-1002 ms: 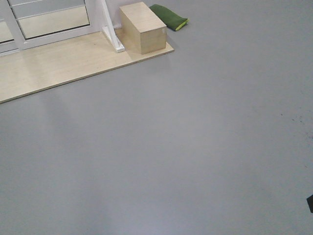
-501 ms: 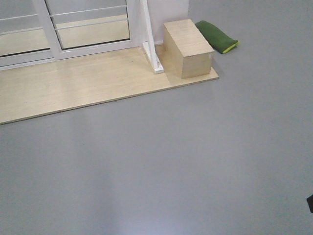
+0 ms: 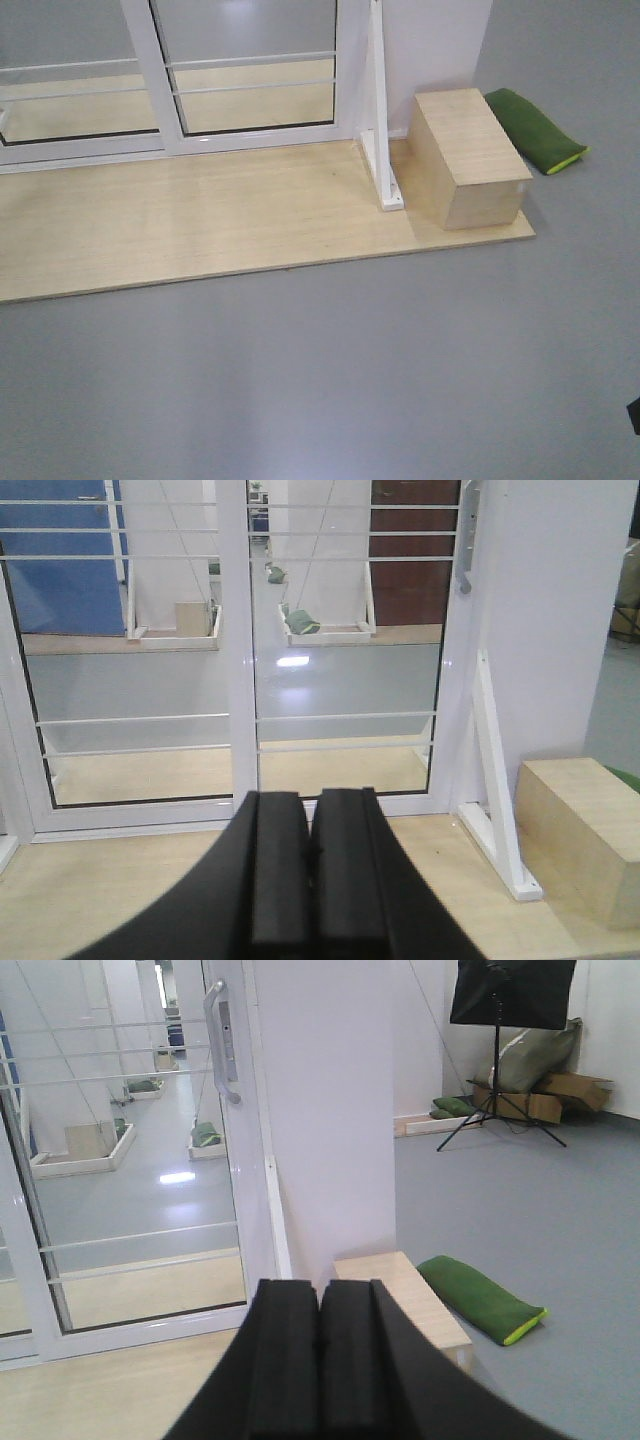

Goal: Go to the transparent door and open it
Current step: 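Drive toward the white-framed glass door on the wooden platform, then stop the base in front of the door near its silver handle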

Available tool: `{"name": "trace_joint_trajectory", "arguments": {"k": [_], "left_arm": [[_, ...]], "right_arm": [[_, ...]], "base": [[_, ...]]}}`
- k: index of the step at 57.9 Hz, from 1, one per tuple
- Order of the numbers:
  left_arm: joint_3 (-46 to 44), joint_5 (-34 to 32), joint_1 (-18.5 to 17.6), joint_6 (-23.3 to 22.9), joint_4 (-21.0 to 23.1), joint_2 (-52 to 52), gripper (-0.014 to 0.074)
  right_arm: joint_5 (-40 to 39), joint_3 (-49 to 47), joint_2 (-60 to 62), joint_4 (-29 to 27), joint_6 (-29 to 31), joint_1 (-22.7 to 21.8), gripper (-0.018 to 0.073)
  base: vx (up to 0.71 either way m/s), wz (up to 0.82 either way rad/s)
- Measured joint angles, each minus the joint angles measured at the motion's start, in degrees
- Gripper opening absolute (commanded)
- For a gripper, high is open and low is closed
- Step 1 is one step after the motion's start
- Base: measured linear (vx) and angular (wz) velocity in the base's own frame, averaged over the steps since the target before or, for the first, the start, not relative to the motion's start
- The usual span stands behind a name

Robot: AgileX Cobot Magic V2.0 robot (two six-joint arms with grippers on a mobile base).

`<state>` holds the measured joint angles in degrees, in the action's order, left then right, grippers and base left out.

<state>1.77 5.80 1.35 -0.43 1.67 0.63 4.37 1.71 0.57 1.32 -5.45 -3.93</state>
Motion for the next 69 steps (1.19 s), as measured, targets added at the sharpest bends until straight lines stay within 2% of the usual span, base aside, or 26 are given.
{"name": "trace_joint_trajectory", "arguments": {"k": [69], "left_arm": [[0.0, 0.0, 0.0, 0.0, 0.0, 0.0, -0.0006]], "right_arm": [[0.0, 0.0, 0.0, 0.0, 0.0, 0.0, -0.0009]], "base": [[0.6, 0.11]]}}
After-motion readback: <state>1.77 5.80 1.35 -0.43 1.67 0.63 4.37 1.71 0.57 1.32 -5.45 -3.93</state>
